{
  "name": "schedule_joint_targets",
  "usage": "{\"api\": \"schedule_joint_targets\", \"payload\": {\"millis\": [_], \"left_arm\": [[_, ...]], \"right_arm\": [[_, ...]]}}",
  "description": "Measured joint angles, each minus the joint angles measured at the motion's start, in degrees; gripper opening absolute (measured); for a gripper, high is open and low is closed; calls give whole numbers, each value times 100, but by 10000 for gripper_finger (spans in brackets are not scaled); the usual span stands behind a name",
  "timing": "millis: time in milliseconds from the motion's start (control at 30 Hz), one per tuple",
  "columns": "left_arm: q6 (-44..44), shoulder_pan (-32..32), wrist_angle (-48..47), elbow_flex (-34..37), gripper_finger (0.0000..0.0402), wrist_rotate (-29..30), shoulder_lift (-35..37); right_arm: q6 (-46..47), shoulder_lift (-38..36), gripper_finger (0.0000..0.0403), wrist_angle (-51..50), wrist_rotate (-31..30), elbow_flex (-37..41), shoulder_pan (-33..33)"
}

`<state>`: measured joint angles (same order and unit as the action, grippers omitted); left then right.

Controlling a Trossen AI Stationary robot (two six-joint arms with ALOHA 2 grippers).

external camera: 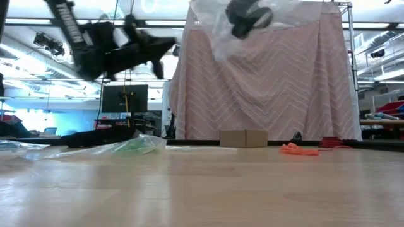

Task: Sort rubber bands
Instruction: Close the transparent zip bag

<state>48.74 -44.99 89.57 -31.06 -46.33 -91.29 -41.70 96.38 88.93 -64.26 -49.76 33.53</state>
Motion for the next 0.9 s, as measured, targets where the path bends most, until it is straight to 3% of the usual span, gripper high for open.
{"api": "schedule_joint_targets", "payload": {"millis": [67,200,433,600,900], "left_arm": [[-59,-94,-19,367,33,307,206],[-129,86,18,572,32,-402,391],[-205,591,43,474,47,-968,744],[-489,792,49,465,68,-856,934],[-995,1218,49,469,101,-296,1011]], "right_arm": [[2,-19,0,-2,218,0,-169],[262,-22,0,-4,949,100,-556],[2143,-81,0,4,2420,560,-1404],[2674,-313,0,33,2889,706,-1605],[2648,-339,0,8,3177,710,-1781]]}}
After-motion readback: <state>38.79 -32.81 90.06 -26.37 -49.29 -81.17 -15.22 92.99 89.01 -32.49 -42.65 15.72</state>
